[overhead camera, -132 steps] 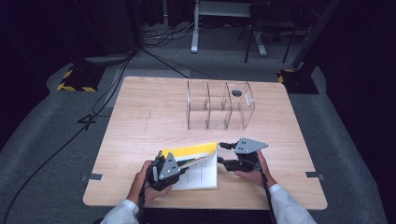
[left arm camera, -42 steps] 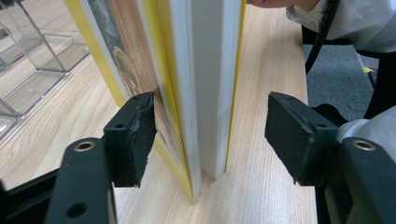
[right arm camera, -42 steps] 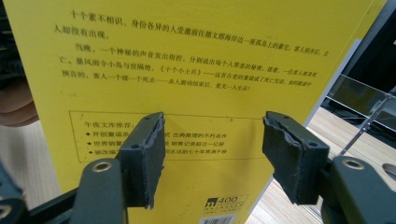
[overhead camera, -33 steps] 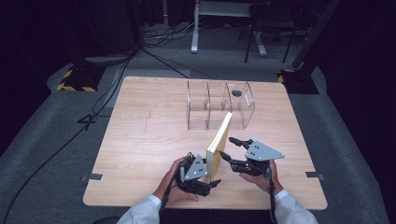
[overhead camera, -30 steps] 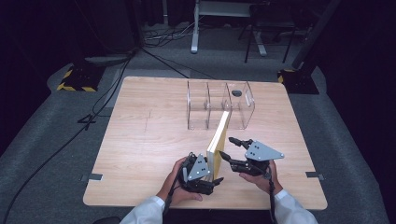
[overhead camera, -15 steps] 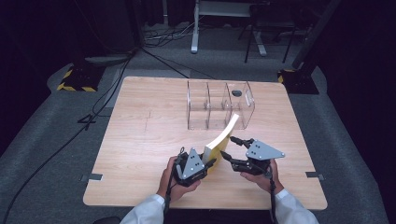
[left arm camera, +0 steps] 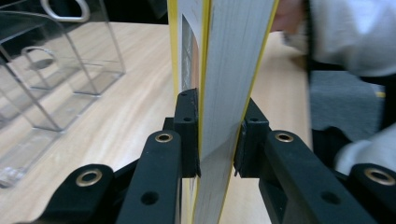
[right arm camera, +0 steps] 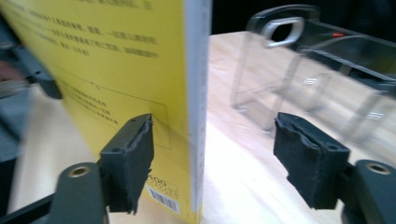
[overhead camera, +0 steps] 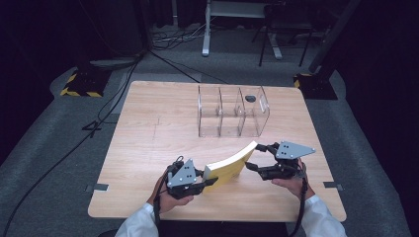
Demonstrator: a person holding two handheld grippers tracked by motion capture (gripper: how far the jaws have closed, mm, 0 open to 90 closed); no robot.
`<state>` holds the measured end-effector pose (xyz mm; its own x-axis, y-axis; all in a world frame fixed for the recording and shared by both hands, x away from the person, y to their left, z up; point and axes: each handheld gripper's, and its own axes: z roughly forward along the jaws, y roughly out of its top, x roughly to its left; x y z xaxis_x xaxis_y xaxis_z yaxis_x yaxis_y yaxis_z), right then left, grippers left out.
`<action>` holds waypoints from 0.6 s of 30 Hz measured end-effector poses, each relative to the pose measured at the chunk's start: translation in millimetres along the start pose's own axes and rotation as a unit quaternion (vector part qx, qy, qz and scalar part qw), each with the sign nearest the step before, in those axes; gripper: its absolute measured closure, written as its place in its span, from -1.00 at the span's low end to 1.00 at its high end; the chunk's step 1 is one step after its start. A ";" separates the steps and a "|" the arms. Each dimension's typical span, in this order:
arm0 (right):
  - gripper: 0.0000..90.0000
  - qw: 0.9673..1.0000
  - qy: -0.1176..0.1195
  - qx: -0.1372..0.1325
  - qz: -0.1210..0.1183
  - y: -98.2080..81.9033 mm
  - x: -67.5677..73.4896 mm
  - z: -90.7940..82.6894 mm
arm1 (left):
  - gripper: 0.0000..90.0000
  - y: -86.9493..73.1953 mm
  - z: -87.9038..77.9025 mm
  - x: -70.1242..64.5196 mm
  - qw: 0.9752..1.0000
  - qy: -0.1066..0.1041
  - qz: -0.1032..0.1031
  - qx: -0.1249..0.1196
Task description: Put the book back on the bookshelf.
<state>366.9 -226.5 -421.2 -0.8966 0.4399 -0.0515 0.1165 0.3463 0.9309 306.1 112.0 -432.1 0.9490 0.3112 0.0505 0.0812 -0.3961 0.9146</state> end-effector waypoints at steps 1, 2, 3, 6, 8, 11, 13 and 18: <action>-0.37 1.000 0.012 0.000 -0.005 0.0 0.8 1.9 | 0.67 -2.1 -4.3 -0.3 1.000 -0.010 -0.002 -0.003; -0.36 1.000 0.024 0.001 -0.010 0.3 2.7 3.7 | 0.67 -4.3 -8.8 0.2 1.000 -0.018 -0.004 -0.005; -0.35 0.999 0.039 0.002 -0.014 0.9 5.2 5.8 | 0.66 -6.6 -13.0 0.7 1.000 -0.026 -0.007 -0.006; -0.33 0.997 0.073 0.007 -0.034 4.0 15.8 13.5 | 0.66 -10.8 -24.1 3.1 0.999 -0.042 -0.003 -0.003; -0.28 0.995 0.086 0.013 -0.041 5.9 22.1 20.0 | 0.66 -11.3 -27.5 4.0 0.999 -0.043 -0.002 0.001; -0.05 0.993 0.107 0.021 -0.055 7.3 31.8 29.0 | 0.66 -12.1 -29.2 6.4 0.999 -0.044 -0.005 0.002; 0.03 0.991 0.117 0.024 -0.059 7.3 34.2 31.1 | 0.64 -11.2 -30.0 8.5 0.999 -0.031 0.001 0.010; 0.38 0.989 0.135 0.019 -0.063 4.1 36.4 27.5 | 0.50 -16.4 -33.6 13.9 1.000 -0.002 -0.014 0.007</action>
<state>346.4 -186.4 -429.1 -0.9859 0.1551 -0.0636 0.0071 0.4176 0.9086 307.8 151.8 -433.0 0.9474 0.3191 0.0245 0.1111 -0.3997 0.9099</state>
